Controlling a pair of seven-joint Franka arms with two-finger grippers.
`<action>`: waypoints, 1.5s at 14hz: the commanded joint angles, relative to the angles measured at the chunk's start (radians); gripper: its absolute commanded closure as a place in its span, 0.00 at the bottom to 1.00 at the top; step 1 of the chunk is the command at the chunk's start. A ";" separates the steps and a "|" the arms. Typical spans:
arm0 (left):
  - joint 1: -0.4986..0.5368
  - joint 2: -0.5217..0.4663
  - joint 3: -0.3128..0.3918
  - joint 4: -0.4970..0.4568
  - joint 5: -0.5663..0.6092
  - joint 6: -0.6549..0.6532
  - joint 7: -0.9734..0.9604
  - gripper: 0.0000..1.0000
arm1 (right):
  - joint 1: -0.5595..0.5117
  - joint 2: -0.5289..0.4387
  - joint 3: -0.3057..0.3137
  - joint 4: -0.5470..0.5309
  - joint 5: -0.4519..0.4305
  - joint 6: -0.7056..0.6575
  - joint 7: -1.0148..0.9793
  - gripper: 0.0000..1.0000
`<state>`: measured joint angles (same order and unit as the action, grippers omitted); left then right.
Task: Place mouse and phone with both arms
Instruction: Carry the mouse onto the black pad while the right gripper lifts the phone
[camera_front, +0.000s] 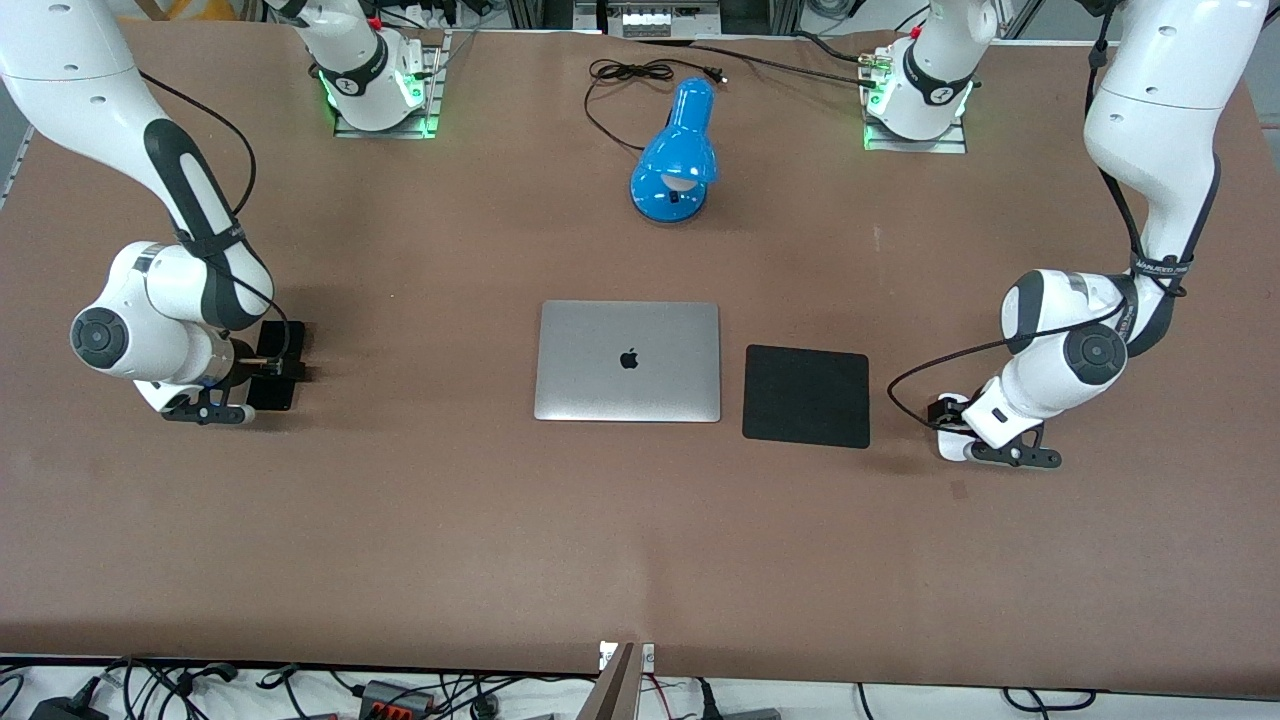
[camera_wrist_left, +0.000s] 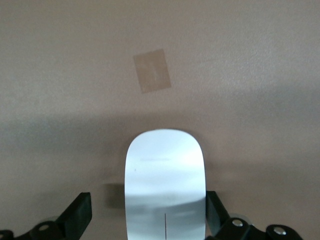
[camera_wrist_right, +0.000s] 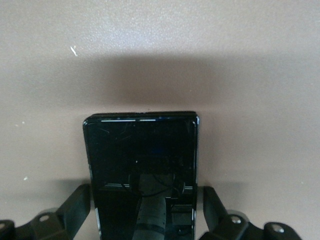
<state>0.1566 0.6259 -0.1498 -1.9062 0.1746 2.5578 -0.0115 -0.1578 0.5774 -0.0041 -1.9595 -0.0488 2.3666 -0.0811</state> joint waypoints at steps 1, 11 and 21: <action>0.018 0.001 -0.008 -0.019 0.026 0.036 0.007 0.09 | -0.012 0.013 0.010 0.014 -0.014 -0.004 -0.020 0.00; -0.006 -0.058 -0.204 0.081 0.025 -0.290 -0.037 0.66 | -0.011 0.018 0.010 0.016 -0.014 -0.006 -0.003 0.56; -0.141 0.018 -0.244 0.070 0.137 -0.243 -0.448 0.57 | 0.007 -0.073 0.084 0.207 0.003 -0.409 0.001 0.72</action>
<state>0.0191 0.6388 -0.3926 -1.8344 0.2774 2.2970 -0.4122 -0.1538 0.5244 0.0367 -1.8235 -0.0486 2.0553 -0.0849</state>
